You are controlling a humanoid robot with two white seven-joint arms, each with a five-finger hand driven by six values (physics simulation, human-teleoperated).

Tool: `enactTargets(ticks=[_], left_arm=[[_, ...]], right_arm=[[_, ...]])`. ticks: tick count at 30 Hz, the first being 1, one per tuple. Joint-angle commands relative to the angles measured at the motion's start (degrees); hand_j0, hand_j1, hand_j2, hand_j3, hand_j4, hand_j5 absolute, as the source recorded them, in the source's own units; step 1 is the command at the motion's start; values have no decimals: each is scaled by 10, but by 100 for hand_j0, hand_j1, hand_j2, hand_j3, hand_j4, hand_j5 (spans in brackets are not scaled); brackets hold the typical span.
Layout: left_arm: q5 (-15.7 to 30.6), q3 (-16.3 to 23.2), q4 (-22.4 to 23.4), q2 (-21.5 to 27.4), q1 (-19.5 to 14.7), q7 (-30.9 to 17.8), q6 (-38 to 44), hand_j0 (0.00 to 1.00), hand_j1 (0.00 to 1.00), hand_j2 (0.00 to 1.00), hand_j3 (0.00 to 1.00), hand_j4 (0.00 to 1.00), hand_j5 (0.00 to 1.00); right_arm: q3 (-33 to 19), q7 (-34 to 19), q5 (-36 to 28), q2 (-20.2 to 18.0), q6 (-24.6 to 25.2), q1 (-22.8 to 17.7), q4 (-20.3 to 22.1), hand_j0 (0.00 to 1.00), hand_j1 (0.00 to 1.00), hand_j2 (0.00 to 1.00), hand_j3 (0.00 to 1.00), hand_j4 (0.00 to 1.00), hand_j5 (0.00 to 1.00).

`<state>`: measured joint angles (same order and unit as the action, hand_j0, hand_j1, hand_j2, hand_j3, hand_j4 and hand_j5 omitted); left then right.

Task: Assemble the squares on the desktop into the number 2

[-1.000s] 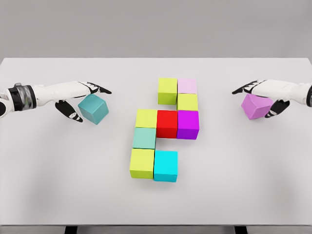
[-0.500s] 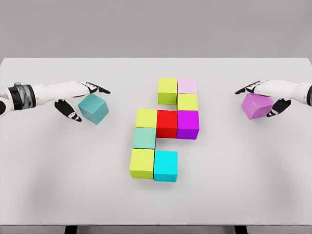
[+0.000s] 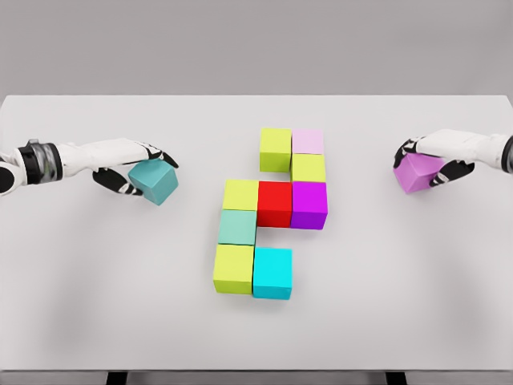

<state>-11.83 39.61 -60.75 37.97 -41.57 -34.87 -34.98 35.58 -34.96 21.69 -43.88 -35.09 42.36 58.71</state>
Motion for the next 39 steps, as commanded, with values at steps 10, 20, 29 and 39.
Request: enactTargets(ticks=[10, 20, 29, 39], left_arm=[[6, -1, -11, -1, 0, -1, 0, 52, 52, 52, 52, 52, 52], [28, -7, -40, -35, -6, -1, 113, 46, 46, 46, 46, 46, 46], [26, -7, -42, -66, -39, -1, 199, 41, 41, 41, 41, 41, 41], [-16, -7, -41, -141, -54, -1, 297, 41, 41, 41, 41, 41, 41]], right_arm=[[-4, 0, -3, -2, 1, 13, 25, 59, 59, 59, 59, 59, 59], [-6, 0, -9, -63, 1, -16, 188, 49, 49, 49, 49, 49, 49], [-3, 0, -11, -156, 1, -83, 385, 49, 49, 49, 49, 49, 49], [58, 0, -10, -133, 1, -88, 420, 54, 54, 54, 54, 54, 54]])
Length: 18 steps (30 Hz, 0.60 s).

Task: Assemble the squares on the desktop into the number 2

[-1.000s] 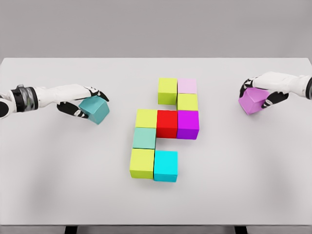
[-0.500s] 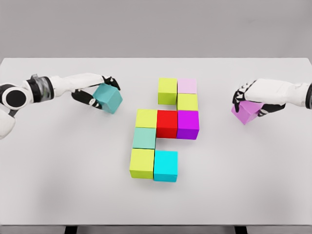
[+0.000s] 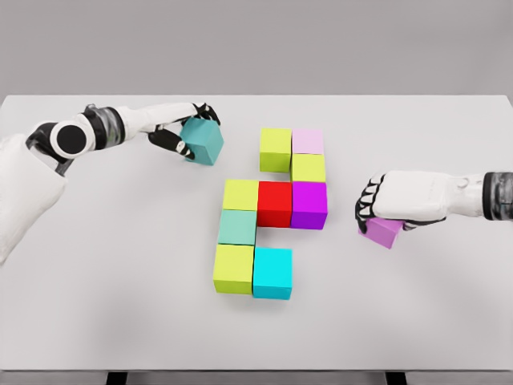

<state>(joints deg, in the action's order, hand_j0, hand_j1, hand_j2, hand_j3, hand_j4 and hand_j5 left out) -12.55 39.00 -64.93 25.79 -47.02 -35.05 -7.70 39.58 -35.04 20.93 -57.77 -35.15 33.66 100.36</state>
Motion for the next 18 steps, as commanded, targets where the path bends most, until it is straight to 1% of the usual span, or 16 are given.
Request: enactTargets(ticks=[1, 3, 5, 7, 8, 11, 12, 13, 15, 18], left_arm=[[-10, -1, 2, -27, 0, 0, 33, 41, 41, 41, 41, 41, 41], [-20, -1, 7, -29, -7, 0, 43, 41, 41, 41, 41, 41, 41], [-27, -1, 20, -44, -9, 0, 44, 41, 41, 41, 41, 41, 41], [-31, -2, 40, -54, -19, 0, 42, 42, 42, 42, 42, 42, 42], [-31, -2, 42, -60, -20, 0, 41, 42, 42, 42, 42, 42, 42], [-32, -3, 51, -79, -20, 0, 46, 42, 42, 42, 42, 42, 42], [-32, -2, 52, -79, -19, 0, 52, 42, 42, 42, 42, 42, 42], [-34, -1, 52, -79, -19, 0, 60, 42, 42, 42, 42, 42, 42], [-56, -2, 52, -91, -19, 0, 69, 42, 42, 42, 42, 42, 42], [-56, -9, 52, -94, -20, 0, 68, 42, 42, 42, 42, 42, 42]], right_arm=[[26, 0, -2, 7, 2, 0, 4, 53, 53, 53, 53, 53, 53], [30, 0, -3, 14, 2, 2, 4, 53, 53, 53, 53, 53, 53], [30, 0, -3, 16, 2, 4, 4, 53, 53, 53, 53, 53, 53], [51, 0, -3, 19, 2, 12, 5, 53, 53, 53, 53, 53, 53], [65, 0, -4, 28, 2, 22, 5, 53, 53, 53, 53, 53, 53], [75, 0, -4, 29, 2, 46, 5, 53, 53, 53, 53, 53, 53], [76, 0, -4, 29, 2, 47, 5, 53, 53, 53, 53, 53, 53], [92, 0, -11, 34, 2, 48, 5, 53, 53, 53, 53, 53, 53], [107, 0, -14, 38, 2, 53, 6, 53, 53, 53, 53, 53, 53], [130, 0, -16, 51, 2, 61, 6, 53, 53, 53, 53, 53, 53]])
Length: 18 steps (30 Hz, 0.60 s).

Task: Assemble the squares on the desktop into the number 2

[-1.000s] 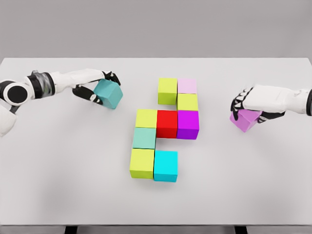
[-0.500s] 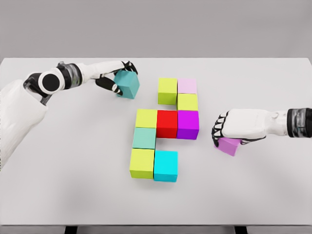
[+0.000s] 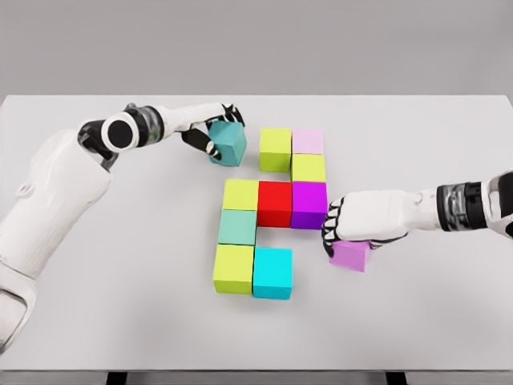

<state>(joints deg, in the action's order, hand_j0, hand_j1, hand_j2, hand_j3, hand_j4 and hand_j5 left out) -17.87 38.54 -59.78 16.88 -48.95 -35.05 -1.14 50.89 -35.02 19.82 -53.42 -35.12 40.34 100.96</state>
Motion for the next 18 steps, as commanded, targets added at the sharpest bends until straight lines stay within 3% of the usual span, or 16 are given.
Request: enactTargets(ticks=[1, 9, 11, 13, 16, 18], left_arm=[[-3, -7, 1, -4, 0, 1, 3, 42, 42, 42, 42, 42, 42], [-4, -7, 2, -19, -1, 1, 3, 42, 42, 42, 42, 42, 42], [-4, -7, 2, -19, 0, 1, 3, 43, 43, 43, 43, 43, 43], [-4, -7, 2, -19, 0, 1, 2, 43, 43, 43, 43, 43, 43], [-4, -7, 2, -20, 1, 1, 2, 43, 43, 43, 43, 43, 43], [-3, -7, 2, -20, 3, 1, 2, 43, 43, 43, 43, 43, 43]], right_arm=[[32, 0, -5, 9, 1, 1, 0, 53, 53, 53, 53, 53, 53], [49, 0, -9, 19, 1, 2, 1, 53, 53, 53, 53, 53, 53], [49, 0, -9, 19, 1, 2, 1, 61, 61, 61, 61, 61, 61], [49, 0, -9, 19, 1, 2, 1, 82, 82, 82, 82, 82, 82], [49, 0, -9, 17, 1, 2, 1, 86, 86, 86, 86, 86, 86], [47, 0, -8, 12, 1, 4, 0, 95, 95, 95, 95, 95, 95]])
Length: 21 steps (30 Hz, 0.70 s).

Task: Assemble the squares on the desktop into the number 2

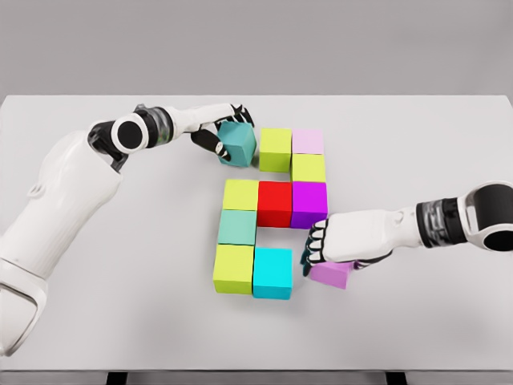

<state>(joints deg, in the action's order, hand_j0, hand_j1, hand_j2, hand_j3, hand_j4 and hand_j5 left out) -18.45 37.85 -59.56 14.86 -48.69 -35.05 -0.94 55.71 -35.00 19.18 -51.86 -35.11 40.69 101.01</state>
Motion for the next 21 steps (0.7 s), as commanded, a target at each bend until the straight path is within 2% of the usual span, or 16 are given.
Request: enactTargets(ticks=[1, 4, 14, 15, 17, 18, 19, 21], left_arm=[[2, -1, 0, -1, 0, 1, 0, 43, 43, 43, 43, 43, 43], [3, -1, 0, -2, 0, 1, -1, 43, 43, 43, 43, 43, 43], [3, -1, 0, -12, 0, 1, -3, 44, 44, 44, 44, 44, 44], [3, -1, 0, -11, 1, 1, -4, 49, 49, 49, 49, 49, 49], [3, -1, 3, -11, -1, 1, -3, 75, 75, 75, 75, 75, 75], [3, -1, 4, -12, -1, 1, -3, 83, 83, 83, 83, 83, 83], [3, -1, 5, -12, 1, 1, -2, 88, 88, 88, 88, 88, 88], [3, -1, 5, -12, 1, 1, -3, 91, 91, 91, 91, 91, 91]], right_arm=[[-2, 0, -3, -4, 1, 0, 0, 98, 98, 98, 98, 98, 98], [-13, 0, -6, -19, 1, 7, 0, 100, 100, 100, 100, 100, 100], [-26, 0, -19, -26, 1, 8, -1, 100, 100, 100, 100, 100, 100], [-26, 0, -19, -26, 1, 8, -1, 100, 100, 100, 100, 100, 100], [-26, 0, -19, -25, 1, 8, -1, 100, 100, 100, 100, 100, 100], [-27, 0, -20, -26, 1, 8, -1, 100, 100, 100, 100, 100, 100], [-28, 0, -21, -26, 1, 8, -1, 100, 100, 100, 100, 100, 100], [-34, 0, -34, -26, 1, 8, -1, 100, 100, 100, 100, 100, 100]])
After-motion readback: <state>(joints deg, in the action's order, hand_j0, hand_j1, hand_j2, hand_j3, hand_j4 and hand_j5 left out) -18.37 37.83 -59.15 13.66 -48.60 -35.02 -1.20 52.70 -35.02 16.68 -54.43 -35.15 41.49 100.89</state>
